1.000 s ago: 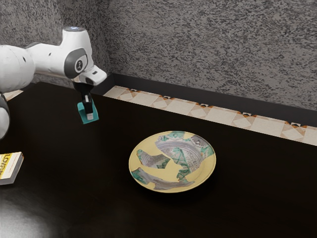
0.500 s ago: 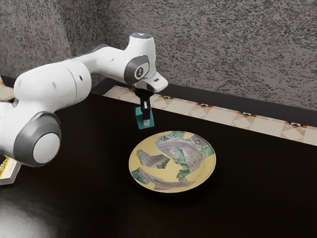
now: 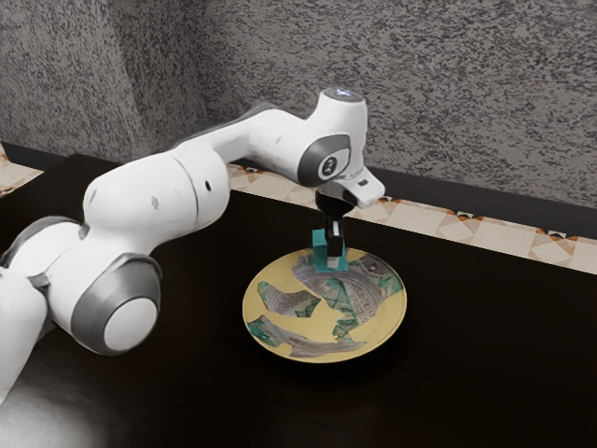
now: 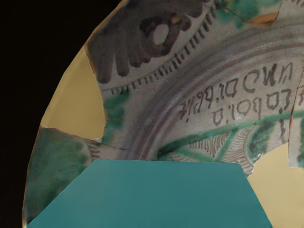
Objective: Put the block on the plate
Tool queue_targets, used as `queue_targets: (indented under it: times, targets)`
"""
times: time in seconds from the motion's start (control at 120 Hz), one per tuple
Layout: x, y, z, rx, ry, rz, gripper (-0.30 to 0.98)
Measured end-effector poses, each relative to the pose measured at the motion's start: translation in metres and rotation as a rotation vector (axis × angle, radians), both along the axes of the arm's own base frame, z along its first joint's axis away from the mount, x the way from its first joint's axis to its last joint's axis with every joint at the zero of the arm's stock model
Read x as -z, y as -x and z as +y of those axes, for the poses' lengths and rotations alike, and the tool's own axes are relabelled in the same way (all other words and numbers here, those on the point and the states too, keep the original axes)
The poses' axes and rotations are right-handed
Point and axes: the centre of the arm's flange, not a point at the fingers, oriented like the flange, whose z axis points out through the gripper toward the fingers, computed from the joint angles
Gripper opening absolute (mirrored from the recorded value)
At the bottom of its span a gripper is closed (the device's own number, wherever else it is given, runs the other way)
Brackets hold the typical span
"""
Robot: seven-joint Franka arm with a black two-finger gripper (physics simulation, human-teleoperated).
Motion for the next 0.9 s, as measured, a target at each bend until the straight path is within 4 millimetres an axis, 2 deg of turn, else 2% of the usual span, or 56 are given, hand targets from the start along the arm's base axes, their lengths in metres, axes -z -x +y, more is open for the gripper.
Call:
queue_targets:
  times: [0.083, 0.15, 0.25, 0.317, 0.417, 0.65, 0.7, 0.9]
  targets:
    - [0.001, 0.006, -0.022, 0.015, -0.002, 0.003, 0.42]
    - [0.001, 0.009, -0.027, 0.013, -0.003, 0.007, 0.42]
    - [0.020, 0.021, -0.018, -0.011, -0.012, 0.053, 0.42]
    - [0.026, 0.030, -0.012, -0.025, -0.012, 0.064, 0.42]
    - [0.025, 0.031, -0.011, -0.036, -0.008, 0.046, 0.43]
    - [0.022, 0.029, -0.012, -0.053, -0.001, 0.018, 0.58]
    - [0.012, 0.029, -0.012, -0.057, 0.004, 0.005, 0.61]
    - [-0.070, 0.045, -0.003, -0.073, 0.035, -0.075, 0.65]
